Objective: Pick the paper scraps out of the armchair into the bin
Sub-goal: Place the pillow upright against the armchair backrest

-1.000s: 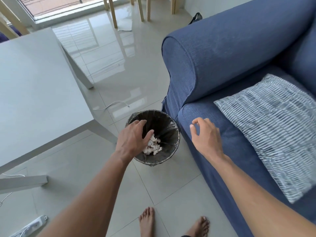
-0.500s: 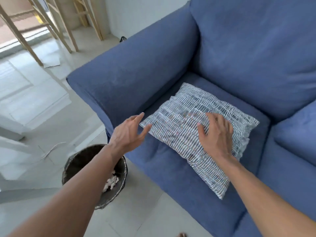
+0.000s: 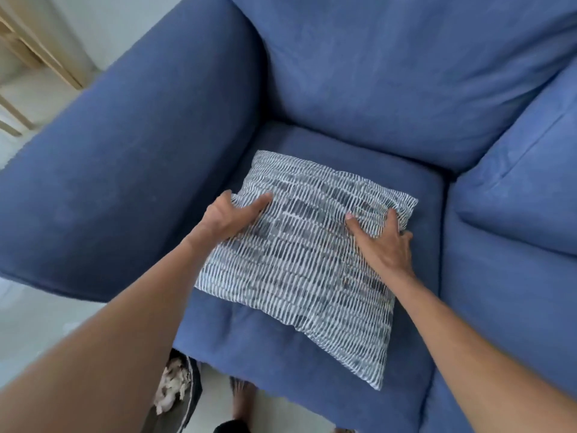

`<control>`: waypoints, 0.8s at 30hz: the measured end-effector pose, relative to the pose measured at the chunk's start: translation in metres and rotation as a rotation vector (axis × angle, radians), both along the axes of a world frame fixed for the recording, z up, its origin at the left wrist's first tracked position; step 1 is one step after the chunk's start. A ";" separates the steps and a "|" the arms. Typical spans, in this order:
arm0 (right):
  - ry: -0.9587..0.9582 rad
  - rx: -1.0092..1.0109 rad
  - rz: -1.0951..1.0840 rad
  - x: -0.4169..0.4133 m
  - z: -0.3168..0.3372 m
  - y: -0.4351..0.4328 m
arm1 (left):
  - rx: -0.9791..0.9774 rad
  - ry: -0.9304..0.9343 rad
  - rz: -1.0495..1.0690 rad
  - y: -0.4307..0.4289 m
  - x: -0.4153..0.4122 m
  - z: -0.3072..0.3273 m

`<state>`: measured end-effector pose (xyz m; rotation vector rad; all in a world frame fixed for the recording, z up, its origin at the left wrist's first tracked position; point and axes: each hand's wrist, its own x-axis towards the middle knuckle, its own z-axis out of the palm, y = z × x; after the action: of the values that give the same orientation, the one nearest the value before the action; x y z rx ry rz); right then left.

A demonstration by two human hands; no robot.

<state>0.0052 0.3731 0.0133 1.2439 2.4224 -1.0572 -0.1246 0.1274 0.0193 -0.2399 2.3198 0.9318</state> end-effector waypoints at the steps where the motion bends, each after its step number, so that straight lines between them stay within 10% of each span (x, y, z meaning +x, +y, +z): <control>1: 0.002 -0.006 -0.022 -0.003 -0.001 0.004 | 0.027 -0.024 0.012 0.006 -0.008 -0.001; 9: 0.115 -0.199 -0.278 -0.021 -0.005 0.008 | 0.155 -0.248 -0.003 0.020 -0.051 0.001; 24: 0.849 0.253 -0.250 -0.114 0.074 0.071 | 0.732 0.344 -0.023 0.093 -0.131 0.078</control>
<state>-0.1085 0.4440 0.0873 1.3979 3.1494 -1.6570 -0.2553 0.2208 0.0973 0.2713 2.0823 1.8397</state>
